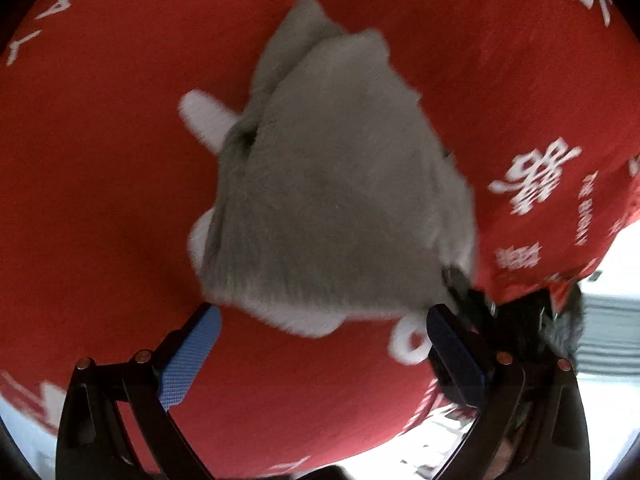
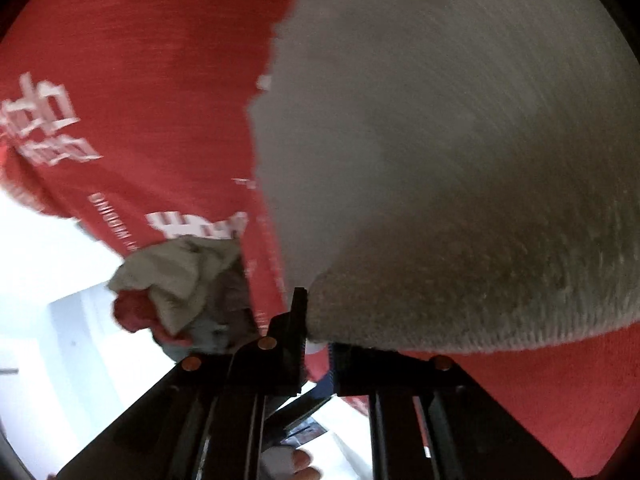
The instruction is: Fold small clothes
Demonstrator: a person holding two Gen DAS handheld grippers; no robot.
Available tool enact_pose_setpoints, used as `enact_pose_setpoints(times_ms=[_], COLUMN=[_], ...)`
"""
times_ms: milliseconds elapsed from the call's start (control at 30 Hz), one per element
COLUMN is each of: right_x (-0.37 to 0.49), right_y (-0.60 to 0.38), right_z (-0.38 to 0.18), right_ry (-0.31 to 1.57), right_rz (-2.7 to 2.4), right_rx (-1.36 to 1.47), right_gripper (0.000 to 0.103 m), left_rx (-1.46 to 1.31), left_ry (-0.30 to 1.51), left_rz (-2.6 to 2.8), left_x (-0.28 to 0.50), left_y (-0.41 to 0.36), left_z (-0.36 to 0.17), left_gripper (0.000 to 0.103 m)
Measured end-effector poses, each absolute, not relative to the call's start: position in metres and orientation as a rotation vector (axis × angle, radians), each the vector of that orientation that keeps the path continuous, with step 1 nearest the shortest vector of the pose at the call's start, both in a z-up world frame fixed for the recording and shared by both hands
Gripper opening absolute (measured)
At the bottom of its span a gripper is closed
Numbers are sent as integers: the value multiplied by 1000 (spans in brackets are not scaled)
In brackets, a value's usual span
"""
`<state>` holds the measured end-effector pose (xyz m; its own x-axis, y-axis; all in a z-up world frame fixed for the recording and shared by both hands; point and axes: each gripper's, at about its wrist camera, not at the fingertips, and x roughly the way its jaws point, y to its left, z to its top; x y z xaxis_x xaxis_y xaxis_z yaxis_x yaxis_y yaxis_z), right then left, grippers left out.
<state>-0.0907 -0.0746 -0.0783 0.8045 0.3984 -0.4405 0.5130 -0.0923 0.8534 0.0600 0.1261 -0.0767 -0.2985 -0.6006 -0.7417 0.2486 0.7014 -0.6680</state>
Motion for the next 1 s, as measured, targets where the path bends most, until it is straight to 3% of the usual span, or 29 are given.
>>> enact_pose_setpoints(times_ms=[267,333,367,400,433,500,600,667,700,733,767,1000], right_x=[-83,-86,-88,-89,-90,-94,-97,-91,-85,-75,-60,82], right_y=[-74,-71,-68,-67,-66,-71,-88,-111,-120,-131,-143,-156], right_z=[-79,-82,-82,-82,-81,-72,-50,-27,-19,-11,-3,-3], right_ry=[827,862,881,910,938,1015,1076,1097,1104,1116,1131,1358], right_rz=[-80,-71,-66,-54,-42,-38,-58,-92,-105,-115,-115,66], right_rx=[1643,1634,1627,1615,1603,1546,1422,1314,1277,1237,1199,976], right_gripper=[10,10,10,10,10,14,15,22,38,65,74,78], left_rx=[-306,-240,-161,-99,-25,38,251,416,487,552,598,772], left_ry=[1597,1554,1527,1509,1491,1456,1305,1175,1115,1057,1018,860], left_rz=[-769,-721,-687,-667,-654,-654,-680,-702,-714,-728,-739,-791], left_x=[84,88,89,88,89,89,70,50,40,31,25,5], left_y=[84,76,70,65,62,55,38,24,19,15,13,14], left_z=[-86,-82,-79,-77,-75,-71,-52,-42,-39,-37,-36,-39], left_gripper=[103,94,76,47,32,18,18,18,18,18,18,18])
